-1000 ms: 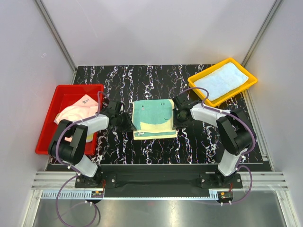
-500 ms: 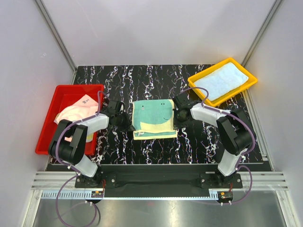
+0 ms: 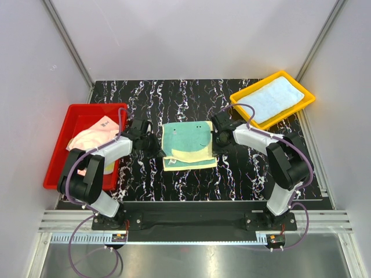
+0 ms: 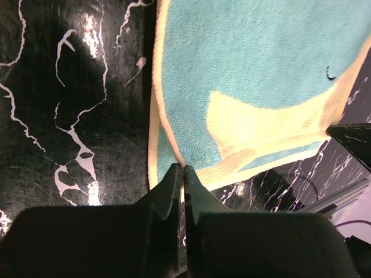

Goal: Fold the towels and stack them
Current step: Fold the towel

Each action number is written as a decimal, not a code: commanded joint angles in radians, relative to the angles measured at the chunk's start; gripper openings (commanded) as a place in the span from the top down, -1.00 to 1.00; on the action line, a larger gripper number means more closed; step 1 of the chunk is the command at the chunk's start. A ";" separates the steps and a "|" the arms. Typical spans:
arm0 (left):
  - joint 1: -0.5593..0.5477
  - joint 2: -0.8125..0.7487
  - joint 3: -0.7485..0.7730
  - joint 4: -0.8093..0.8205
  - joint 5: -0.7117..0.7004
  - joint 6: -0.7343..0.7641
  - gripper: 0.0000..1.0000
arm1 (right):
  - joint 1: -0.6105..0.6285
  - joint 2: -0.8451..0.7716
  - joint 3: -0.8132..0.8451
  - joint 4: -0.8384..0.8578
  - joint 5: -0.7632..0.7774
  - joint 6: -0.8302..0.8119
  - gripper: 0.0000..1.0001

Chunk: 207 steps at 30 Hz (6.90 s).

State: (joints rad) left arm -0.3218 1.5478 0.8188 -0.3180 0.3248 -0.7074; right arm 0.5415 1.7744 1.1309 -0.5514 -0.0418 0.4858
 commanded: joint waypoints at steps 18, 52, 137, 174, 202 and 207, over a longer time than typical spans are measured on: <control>-0.008 -0.017 0.042 0.013 -0.001 0.002 1.00 | 0.003 0.010 0.035 0.007 -0.017 -0.061 0.53; -0.016 0.003 0.059 0.013 -0.001 0.000 1.00 | 0.009 0.048 0.063 -0.021 0.019 -0.055 0.46; -0.109 -0.252 -0.219 0.060 0.042 -0.055 1.00 | 0.026 -0.225 -0.184 0.036 -0.006 -0.065 1.00; -0.178 -0.318 -0.368 0.143 0.066 -0.152 1.00 | 0.026 -0.294 -0.319 0.087 -0.049 -0.036 1.00; -0.218 -0.373 -0.102 -0.202 -0.102 -0.032 0.08 | 0.021 -0.340 -0.223 -0.013 0.011 -0.062 0.26; -0.139 -0.206 0.051 -0.159 -0.109 0.040 0.11 | 0.000 -0.215 -0.076 0.066 -0.069 -0.141 0.35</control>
State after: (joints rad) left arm -0.5076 1.2530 0.7921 -0.4858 0.2569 -0.7452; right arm 0.5549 1.4921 0.9516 -0.5491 -0.0753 0.4129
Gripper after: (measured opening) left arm 0.455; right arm 0.336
